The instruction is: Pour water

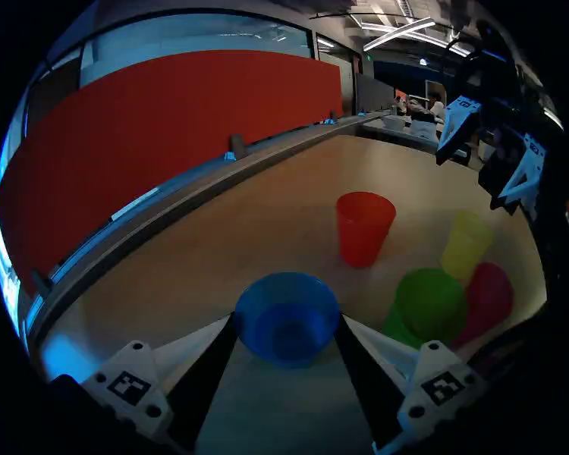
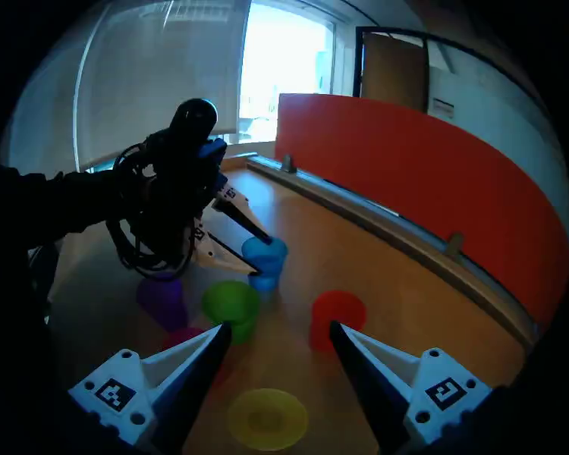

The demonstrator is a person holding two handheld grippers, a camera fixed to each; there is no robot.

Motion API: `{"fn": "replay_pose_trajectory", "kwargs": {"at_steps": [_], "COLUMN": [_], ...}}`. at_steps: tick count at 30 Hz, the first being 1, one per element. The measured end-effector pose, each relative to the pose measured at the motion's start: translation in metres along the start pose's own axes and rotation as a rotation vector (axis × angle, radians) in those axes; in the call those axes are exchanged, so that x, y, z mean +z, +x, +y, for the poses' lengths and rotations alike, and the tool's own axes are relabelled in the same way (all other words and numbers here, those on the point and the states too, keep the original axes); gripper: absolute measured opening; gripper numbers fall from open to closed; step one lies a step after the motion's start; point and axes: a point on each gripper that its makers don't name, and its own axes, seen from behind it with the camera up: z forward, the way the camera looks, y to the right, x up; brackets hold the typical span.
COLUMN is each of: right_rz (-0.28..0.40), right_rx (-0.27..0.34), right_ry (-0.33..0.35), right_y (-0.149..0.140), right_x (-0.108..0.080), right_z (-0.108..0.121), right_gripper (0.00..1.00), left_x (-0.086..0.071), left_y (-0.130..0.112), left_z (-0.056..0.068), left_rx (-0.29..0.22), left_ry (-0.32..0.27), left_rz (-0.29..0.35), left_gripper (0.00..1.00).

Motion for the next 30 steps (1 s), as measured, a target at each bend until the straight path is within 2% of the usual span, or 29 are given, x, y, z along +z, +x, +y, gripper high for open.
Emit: {"fn": "replay_pose_trajectory", "kwargs": {"at_steps": [23,30], "right_rz": [-0.002,0.003], "right_rx": [0.007,0.010], "right_ry": [-0.001,0.002], "right_y": [-0.001,0.001], "right_x": [0.000,0.000], "right_z": [0.001,0.000], "right_gripper": [1.00,1.00], "left_x": [-0.003,-0.012], "left_y": [0.002,0.013], "left_z": [0.009,0.005], "left_rx": [-0.005,-0.022], "left_ry": [-0.027,-0.015], "left_rz": [0.022,0.059], "left_gripper": [0.86,0.86]}}
